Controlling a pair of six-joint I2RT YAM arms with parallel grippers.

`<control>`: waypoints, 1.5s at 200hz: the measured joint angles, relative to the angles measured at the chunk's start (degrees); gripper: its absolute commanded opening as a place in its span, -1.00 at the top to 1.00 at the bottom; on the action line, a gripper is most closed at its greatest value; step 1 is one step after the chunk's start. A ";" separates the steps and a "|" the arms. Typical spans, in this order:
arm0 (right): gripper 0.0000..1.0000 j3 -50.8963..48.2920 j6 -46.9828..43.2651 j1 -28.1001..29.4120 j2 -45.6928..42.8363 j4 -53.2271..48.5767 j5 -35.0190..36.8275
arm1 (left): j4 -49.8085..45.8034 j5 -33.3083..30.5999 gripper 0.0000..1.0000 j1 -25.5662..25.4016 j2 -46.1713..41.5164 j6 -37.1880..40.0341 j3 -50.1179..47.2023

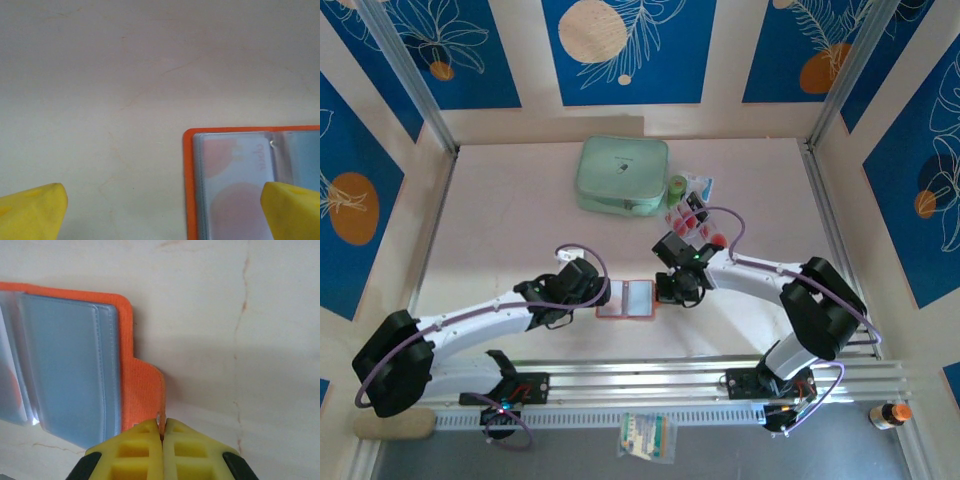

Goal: Put the credit cards into the card holder
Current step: Move the card holder to the bottom-center of the table, then pick up the credit card from the storage box.

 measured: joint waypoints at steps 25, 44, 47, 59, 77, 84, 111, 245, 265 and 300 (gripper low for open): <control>0.17 -0.20 -0.37 -0.31 -0.81 -0.57 -0.50 | 0.00 0.00 -0.98 0.00 0.24 0.00 0.02; 0.13 1.31 -2.16 -1.46 -1.95 -2.58 -1.11 | -0.02 0.00 -0.98 0.00 0.39 0.00 0.02; 0.12 1.77 -2.51 -1.86 -2.10 -3.02 -1.11 | 0.00 0.02 -0.98 0.00 0.39 0.00 0.02; 0.12 4.63 -4.31 -4.11 -2.97 -4.68 -1.46 | 0.00 0.00 -0.99 0.00 0.39 0.00 0.02; 0.11 11.15 -7.43 -8.28 -3.58 -6.82 -1.44 | 0.00 0.00 -1.00 0.00 0.39 0.00 0.02; 0.11 13.88 -8.81 -9.84 -3.56 -7.30 -1.42 | 0.00 0.00 -1.00 0.00 0.39 0.00 0.02; 0.11 26.21 -14.84 -15.15 -1.18 -10.40 -0.61 | 0.00 0.00 -1.00 0.00 0.44 0.00 0.02; 0.32 51.12 -31.82 -16.85 26.49 -24.85 16.48 | -0.02 0.02 -1.00 0.15 2.62 1.07 0.96; 0.36 52.72 -32.79 -16.35 27.80 -25.49 18.32 | -0.02 0.02 -0.99 0.26 2.62 1.07 0.98; 0.37 54.45 -33.90 -15.56 29.66 -25.79 20.50 | -0.02 0.02 -1.00 0.26 2.62 1.07 1.01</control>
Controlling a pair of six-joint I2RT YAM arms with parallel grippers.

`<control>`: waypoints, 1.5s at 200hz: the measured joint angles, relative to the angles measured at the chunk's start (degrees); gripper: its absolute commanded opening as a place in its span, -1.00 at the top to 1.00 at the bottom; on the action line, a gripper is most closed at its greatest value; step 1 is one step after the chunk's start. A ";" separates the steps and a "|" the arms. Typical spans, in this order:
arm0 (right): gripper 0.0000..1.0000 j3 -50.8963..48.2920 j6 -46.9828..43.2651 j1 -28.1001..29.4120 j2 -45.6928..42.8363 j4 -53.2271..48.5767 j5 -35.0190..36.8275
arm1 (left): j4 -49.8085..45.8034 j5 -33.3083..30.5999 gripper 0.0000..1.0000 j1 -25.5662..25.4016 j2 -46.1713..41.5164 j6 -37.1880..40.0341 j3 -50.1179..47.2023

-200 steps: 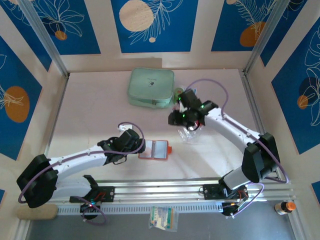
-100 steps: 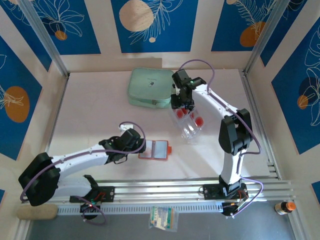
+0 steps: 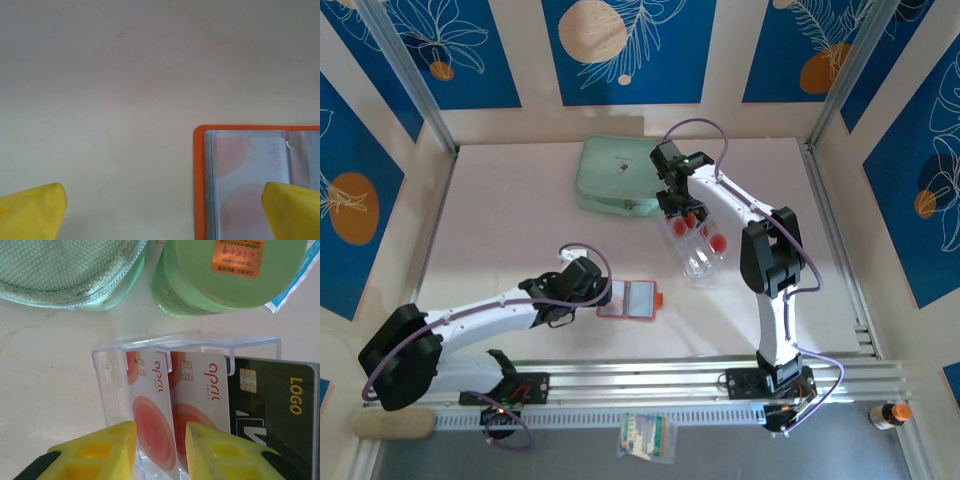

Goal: Put the credit cards into the card holder
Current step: Pick up the credit card from the storage box.

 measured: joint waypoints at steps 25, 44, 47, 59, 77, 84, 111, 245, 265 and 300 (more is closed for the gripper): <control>0.37 0.61 -0.87 0.57 1.49 -0.26 1.90 | 0.00 0.00 -0.99 0.00 0.00 -0.02 0.00; 0.37 0.70 -1.29 0.94 2.47 -0.70 3.32 | 0.00 0.00 -1.00 0.00 0.00 -0.02 0.00; 0.37 0.74 -1.29 0.98 2.60 -0.81 3.54 | 0.00 0.00 -1.00 0.00 0.00 -0.02 0.00; 0.38 0.83 -1.53 1.05 3.17 -0.94 4.35 | 0.00 0.00 -1.00 0.00 0.00 -0.02 0.00; 0.38 0.85 -1.73 1.14 3.93 -1.09 5.31 | 0.00 0.00 -1.00 0.00 0.00 -0.02 0.00; 0.40 0.90 -1.75 1.20 4.11 -1.11 5.42 | 0.00 0.00 -1.00 0.00 0.00 -0.02 0.00; 0.57 0.96 -2.23 1.46 4.17 -1.11 5.53 | 0.00 0.00 -1.00 0.00 0.00 -0.02 0.00; 1.00 1.31 -2.14 0.94 3.28 -0.87 -1.29 | 0.00 0.00 -1.00 0.07 -0.02 -0.02 0.00; 1.00 1.31 -2.16 0.26 2.45 -0.92 -3.48 | 0.00 0.00 -1.00 0.07 -0.02 0.00 -0.02; 1.00 1.31 -2.10 -0.39 -1.57 -1.38 -6.23 | -0.02 0.00 -1.00 0.09 -0.02 0.26 0.00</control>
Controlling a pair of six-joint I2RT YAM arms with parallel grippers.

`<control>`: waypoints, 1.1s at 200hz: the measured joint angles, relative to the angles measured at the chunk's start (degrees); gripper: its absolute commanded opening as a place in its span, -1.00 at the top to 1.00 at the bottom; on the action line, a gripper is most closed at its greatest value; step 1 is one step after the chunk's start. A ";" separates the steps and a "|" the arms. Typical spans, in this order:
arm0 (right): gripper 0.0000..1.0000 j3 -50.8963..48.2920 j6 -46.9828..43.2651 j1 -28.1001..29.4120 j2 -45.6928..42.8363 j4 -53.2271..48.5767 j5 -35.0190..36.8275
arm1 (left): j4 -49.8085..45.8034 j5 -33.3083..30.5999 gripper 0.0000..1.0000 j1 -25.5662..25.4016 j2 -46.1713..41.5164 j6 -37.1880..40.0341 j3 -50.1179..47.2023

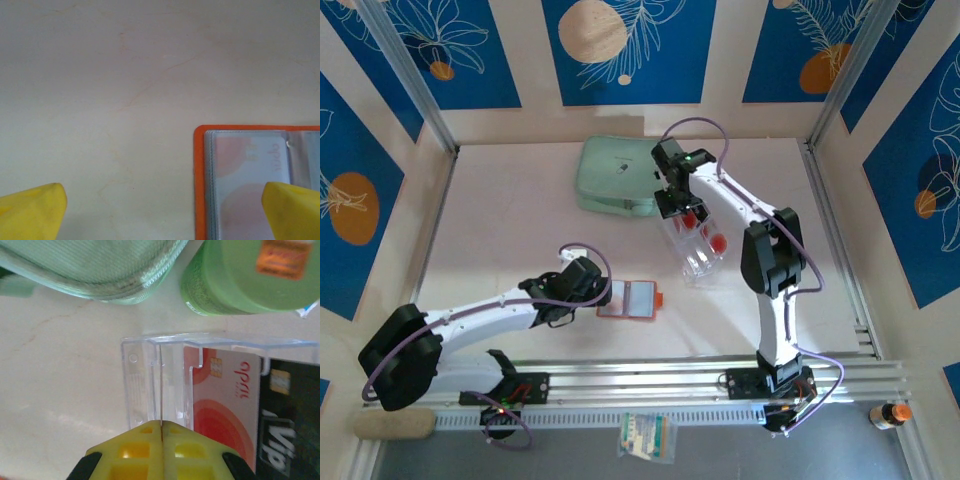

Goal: Put the credit cards into the card holder
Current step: Pick up the credit card from the storage box, then insert the credit card into the card slot.

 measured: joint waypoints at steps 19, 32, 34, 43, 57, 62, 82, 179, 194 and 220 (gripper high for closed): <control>1.00 0.00 0.24 0.02 -3.89 0.07 -1.57 | 0.00 0.00 -1.00 0.02 0.00 0.17 0.00; 1.00 -0.22 0.92 0.02 -7.08 0.37 -3.15 | -0.09 0.02 -1.00 0.02 0.07 0.37 0.22; 1.00 -0.35 1.09 0.02 -7.61 0.52 -3.45 | -0.11 0.00 -0.99 0.02 0.07 0.42 0.33; 1.00 -1.40 1.73 0.02 -10.32 1.42 -4.94 | -0.20 0.02 -1.00 0.02 0.26 0.87 0.81; 1.00 -4.83 3.37 0.02 -15.02 3.80 -7.69 | -0.44 0.02 -1.00 0.02 0.98 1.73 1.81; 1.00 -6.67 4.11 0.00 -16.87 5.01 -9.05 | -0.59 0.04 -1.00 0.02 1.29 1.97 2.23; 1.00 -16.79 8.00 0.02 -24.63 11.45 -14.91 | -1.38 0.00 -1.00 0.07 2.84 3.58 3.78; 1.00 -71.01 37.70 6.40 -44.50 58.05 -27.45 | -3.96 0.00 -1.00 0.02 9.18 7.69 5.46; 1.00 -74.71 40.74 8.94 -44.76 63.76 -26.05 | -3.91 0.00 -1.00 -0.04 9.40 7.69 5.46; 1.00 -77.94 44.37 12.81 -43.41 71.34 -23.52 | -3.89 0.00 -1.00 -0.15 9.79 7.72 5.46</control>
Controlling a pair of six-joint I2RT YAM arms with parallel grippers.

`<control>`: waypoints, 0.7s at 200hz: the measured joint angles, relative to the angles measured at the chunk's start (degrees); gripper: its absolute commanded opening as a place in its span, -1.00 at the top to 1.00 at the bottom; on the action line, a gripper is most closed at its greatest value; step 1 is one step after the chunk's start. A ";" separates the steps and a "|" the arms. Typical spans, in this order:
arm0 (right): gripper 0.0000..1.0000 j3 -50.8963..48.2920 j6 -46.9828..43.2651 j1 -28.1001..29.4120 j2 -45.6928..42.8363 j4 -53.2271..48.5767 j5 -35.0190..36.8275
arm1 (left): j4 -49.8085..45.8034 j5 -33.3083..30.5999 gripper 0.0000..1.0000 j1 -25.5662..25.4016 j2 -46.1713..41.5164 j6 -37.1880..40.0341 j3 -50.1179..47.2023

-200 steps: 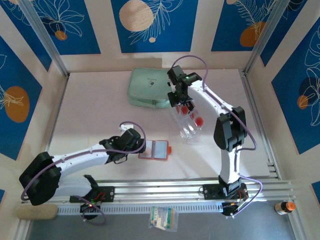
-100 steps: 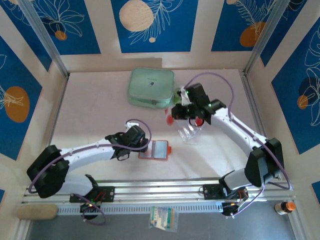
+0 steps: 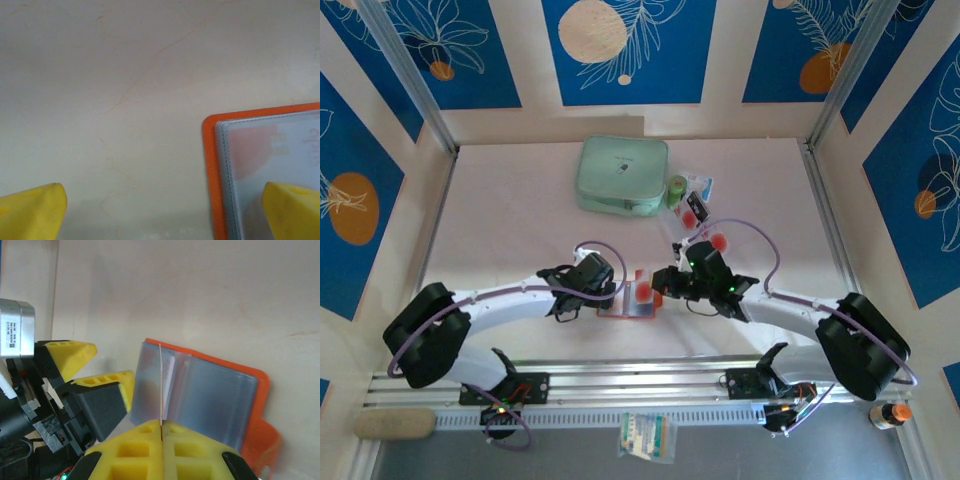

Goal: Put the credit cards into the card holder
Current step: Insert the credit card into the card slot.

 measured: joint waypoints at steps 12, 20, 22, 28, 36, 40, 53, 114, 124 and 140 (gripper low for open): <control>1.00 -0.24 0.79 1.33 1.38 2.78 1.03 | -0.02 0.00 -1.00 0.00 0.37 0.00 0.00; 1.00 -0.24 1.09 2.21 2.45 4.59 1.68 | -0.02 -0.02 -1.00 0.00 0.57 -0.02 0.00; 1.00 -0.24 1.25 2.40 2.69 5.05 1.84 | -0.04 0.00 -1.00 0.00 0.57 -0.02 0.00; 1.00 -0.24 1.42 2.91 3.43 6.19 2.12 | -0.02 0.00 -1.00 -0.02 0.68 -0.02 0.00; 1.00 -0.24 1.73 3.52 4.22 7.45 2.71 | 0.00 -0.02 -1.00 -0.02 0.72 -0.02 0.00; 1.00 -0.24 1.81 3.80 4.61 8.09 3.04 | 0.00 -0.02 -1.00 -0.02 0.72 -0.02 0.00; 1.00 -0.24 2.08 4.48 5.57 9.55 4.02 | 0.09 -0.02 -1.00 -0.02 0.72 -0.02 -0.02; 1.00 -1.27 2.67 5.33 7.67 13.62 8.37 | 0.22 -0.07 -0.99 -0.13 2.12 -0.26 -0.13; 1.00 -1.31 2.69 5.44 8.00 13.79 8.81 | 0.17 -0.09 -1.00 -0.13 2.27 -0.50 -0.13; 1.00 -1.36 2.73 5.49 8.35 14.38 9.31 | -0.09 -0.26 -1.00 -0.15 2.27 -0.98 -0.13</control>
